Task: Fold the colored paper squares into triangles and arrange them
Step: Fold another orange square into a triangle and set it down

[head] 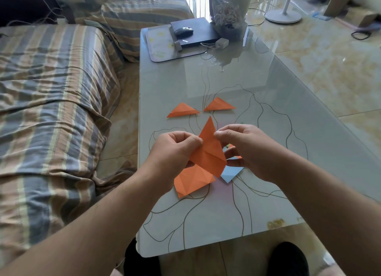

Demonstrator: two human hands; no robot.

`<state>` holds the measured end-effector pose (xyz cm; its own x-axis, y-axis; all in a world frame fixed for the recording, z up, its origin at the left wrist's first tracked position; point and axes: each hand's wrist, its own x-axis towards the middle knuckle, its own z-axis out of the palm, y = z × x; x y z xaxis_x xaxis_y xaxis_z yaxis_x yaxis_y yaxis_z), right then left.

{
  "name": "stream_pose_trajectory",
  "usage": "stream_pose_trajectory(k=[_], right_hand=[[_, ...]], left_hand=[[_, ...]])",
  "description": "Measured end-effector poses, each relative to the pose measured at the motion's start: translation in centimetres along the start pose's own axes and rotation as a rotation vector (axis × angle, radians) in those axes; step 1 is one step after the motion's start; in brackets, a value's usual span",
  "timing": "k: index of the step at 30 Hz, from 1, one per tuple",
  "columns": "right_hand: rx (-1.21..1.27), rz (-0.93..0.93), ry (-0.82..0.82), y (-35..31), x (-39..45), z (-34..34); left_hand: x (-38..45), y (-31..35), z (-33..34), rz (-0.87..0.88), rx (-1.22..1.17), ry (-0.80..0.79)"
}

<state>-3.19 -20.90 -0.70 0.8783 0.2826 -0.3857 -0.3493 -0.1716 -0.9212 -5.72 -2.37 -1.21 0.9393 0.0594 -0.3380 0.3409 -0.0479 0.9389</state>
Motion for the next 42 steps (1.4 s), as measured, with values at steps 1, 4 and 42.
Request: stream_pose_trajectory(k=[1, 4, 42], right_hand=[[-0.008, -0.003, -0.012, 0.0, 0.0, 0.0], [-0.026, -0.022, -0.006, 0.1, 0.0, -0.1], [0.500, 0.090, 0.193, 0.4, 0.3, 2.8]], left_hand=[[-0.1, 0.0, 0.1, -0.007, 0.013, -0.015], [-0.1, -0.1, 0.3, -0.015, 0.028, -0.024], [0.0, -1.1, 2.3, -0.090, -0.427, 0.136]])
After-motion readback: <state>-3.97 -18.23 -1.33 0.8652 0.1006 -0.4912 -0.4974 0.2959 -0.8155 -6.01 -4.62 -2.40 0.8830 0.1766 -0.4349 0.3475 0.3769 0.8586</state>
